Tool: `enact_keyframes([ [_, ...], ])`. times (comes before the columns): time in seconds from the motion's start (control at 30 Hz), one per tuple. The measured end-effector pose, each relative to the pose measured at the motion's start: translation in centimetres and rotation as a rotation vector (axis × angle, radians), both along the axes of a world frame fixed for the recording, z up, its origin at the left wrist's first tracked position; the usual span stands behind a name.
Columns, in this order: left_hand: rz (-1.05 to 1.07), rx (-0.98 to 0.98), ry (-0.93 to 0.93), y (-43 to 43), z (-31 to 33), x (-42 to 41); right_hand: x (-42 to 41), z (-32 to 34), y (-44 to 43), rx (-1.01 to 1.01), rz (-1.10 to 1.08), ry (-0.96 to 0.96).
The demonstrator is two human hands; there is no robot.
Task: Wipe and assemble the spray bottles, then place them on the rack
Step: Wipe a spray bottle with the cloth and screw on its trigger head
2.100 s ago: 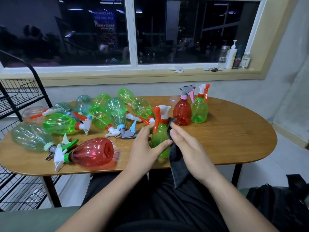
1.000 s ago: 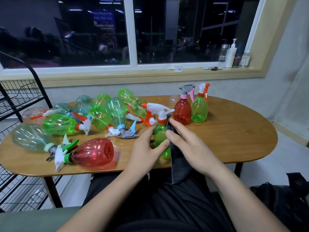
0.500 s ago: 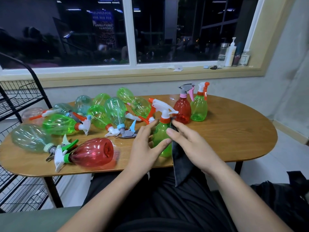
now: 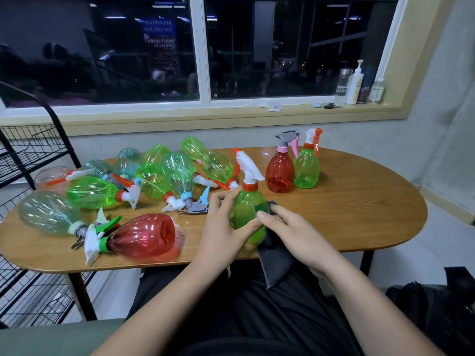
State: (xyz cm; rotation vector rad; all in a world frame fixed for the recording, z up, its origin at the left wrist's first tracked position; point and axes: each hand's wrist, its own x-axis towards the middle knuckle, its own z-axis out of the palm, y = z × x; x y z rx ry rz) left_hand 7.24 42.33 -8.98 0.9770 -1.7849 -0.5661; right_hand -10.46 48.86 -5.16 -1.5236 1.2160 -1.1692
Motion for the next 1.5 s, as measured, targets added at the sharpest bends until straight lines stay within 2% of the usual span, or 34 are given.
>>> enact_keyframes([
  [0.2,-0.038,0.016,0.016,0.1,0.0,0.1,0.5,1.0,-0.2,-0.154,-0.007,0.007],
  [0.4,-0.085,0.085,0.079,0.2,-0.1,0.1,-0.2,-0.8,-0.4,-0.049,0.000,0.049],
  [0.53,-0.090,0.124,0.044,0.1,-0.1,0.0,-0.2,-0.2,-0.6,0.014,0.018,0.038],
  [0.63,-0.076,0.116,0.007,0.3,0.0,-0.1,0.3,0.6,-0.5,-0.052,-0.006,-0.005],
  [0.8,-0.047,0.048,-0.033,-0.1,-0.2,-0.2,0.7,0.9,-0.5,-0.148,-0.025,0.057],
  [1.0,-0.022,0.021,-0.019,-0.1,0.0,0.0,0.0,-0.9,-0.6,-0.044,-0.005,0.116],
  [1.1,-0.028,0.048,0.022,-0.1,-0.2,0.1,-0.2,-0.5,-0.6,0.007,0.021,0.060],
  [1.2,-0.027,0.055,0.034,0.1,-0.1,0.1,0.2,0.8,-0.5,-0.037,-0.011,-0.040],
  [1.37,-0.036,0.090,0.030,0.6,0.2,-0.1,0.4,0.6,-0.3,-0.179,-0.064,-0.066],
  [1.5,-0.054,0.102,0.021,0.7,0.4,-0.1,0.7,-0.8,0.1,-0.093,-0.064,-0.027],
])
